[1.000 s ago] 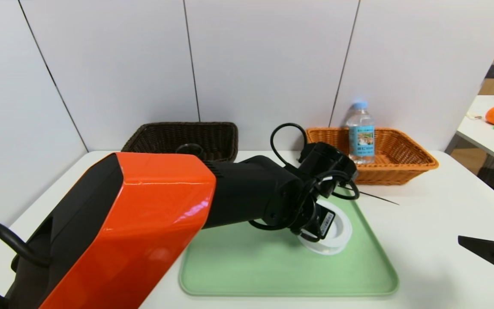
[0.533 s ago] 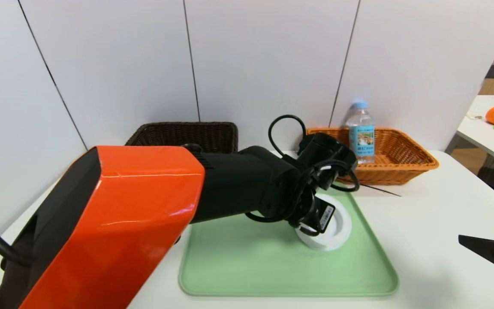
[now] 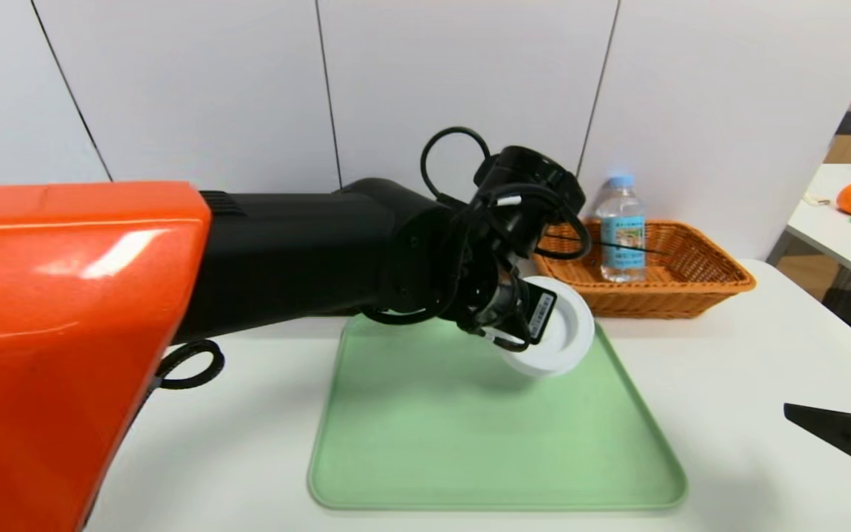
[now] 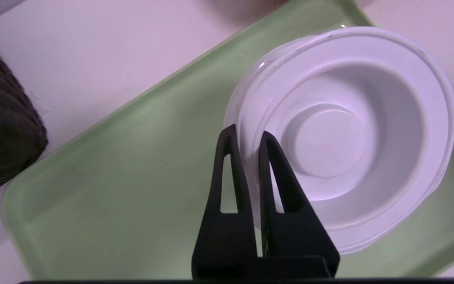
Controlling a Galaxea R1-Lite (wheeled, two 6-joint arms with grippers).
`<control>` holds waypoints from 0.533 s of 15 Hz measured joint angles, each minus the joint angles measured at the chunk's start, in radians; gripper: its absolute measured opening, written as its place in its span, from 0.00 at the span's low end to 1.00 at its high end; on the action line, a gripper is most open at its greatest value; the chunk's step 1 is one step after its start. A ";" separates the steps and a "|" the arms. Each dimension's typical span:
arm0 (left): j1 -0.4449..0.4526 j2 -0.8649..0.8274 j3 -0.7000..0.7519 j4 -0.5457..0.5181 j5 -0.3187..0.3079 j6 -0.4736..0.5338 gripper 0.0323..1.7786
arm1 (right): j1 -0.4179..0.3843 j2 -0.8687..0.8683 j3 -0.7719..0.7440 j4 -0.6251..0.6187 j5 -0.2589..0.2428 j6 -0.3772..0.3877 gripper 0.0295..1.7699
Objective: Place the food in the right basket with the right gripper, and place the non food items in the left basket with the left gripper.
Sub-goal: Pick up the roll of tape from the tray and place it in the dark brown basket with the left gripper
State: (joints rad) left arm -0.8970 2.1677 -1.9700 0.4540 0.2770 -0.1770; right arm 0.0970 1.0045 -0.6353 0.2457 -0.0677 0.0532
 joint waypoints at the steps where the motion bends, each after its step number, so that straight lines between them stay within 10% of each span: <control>1: 0.021 -0.021 0.000 0.003 0.000 0.002 0.05 | 0.000 0.000 -0.001 0.000 0.000 0.000 0.96; 8: 0.230 -0.167 0.000 0.045 -0.001 0.064 0.05 | 0.001 0.000 -0.001 0.000 0.007 -0.001 0.96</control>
State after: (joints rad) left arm -0.6672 2.0009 -1.9696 0.4991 0.2755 -0.1130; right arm 0.0985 1.0040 -0.6364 0.2457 -0.0606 0.0523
